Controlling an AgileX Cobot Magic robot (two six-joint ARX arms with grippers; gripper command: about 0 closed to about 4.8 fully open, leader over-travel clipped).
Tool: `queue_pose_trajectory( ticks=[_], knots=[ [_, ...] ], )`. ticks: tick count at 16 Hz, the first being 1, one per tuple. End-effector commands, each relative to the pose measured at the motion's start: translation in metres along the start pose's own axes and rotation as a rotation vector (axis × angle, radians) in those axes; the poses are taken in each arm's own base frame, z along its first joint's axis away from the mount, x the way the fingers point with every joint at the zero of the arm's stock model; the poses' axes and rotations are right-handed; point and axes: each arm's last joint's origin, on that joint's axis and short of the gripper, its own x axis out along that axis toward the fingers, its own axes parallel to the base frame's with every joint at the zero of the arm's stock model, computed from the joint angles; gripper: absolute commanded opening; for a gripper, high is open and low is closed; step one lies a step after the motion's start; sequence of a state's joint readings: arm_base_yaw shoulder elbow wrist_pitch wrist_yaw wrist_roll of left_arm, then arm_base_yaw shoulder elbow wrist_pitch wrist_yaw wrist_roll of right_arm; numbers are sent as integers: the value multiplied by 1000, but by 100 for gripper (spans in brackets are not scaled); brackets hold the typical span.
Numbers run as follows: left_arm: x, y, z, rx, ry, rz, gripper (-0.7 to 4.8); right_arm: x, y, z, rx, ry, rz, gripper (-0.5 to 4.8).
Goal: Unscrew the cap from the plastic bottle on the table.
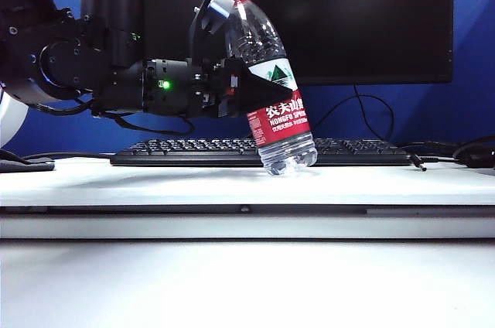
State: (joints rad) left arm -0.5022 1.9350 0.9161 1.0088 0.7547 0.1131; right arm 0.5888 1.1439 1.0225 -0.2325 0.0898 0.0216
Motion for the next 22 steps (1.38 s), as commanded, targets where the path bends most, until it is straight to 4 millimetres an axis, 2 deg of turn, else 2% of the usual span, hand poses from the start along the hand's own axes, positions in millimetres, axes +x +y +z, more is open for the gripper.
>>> queue_pose_trajectory(
  ticks=[1,3,5,10,18,19,21,22],
  knots=[
    [0,-1,-4,-22,28,-13,299,9,-3,-29,-35,81,-97,139],
    [0,-2,-4,-30,32,-32,299,21,-9,-54,-20,87,-97,38],
    [0,-2,-5,-38,38,-49,299,27,-8,-61,-3,121,-92,40],
    [-1,-3,-14,-33,119,-22,299,24,-7,-57,26,87,-59,40],
    [-2,-1,-4,42,97,30,310,22,-7,-56,26,82,-60,40],
    [-2,-1,-4,41,97,29,318,22,-7,-56,26,82,-60,40],
    [-2,-1,-4,42,97,29,392,22,-7,-56,26,83,-60,40],
    [-2,-1,-4,42,97,29,395,22,-7,-56,26,82,-60,40]
  ],
)
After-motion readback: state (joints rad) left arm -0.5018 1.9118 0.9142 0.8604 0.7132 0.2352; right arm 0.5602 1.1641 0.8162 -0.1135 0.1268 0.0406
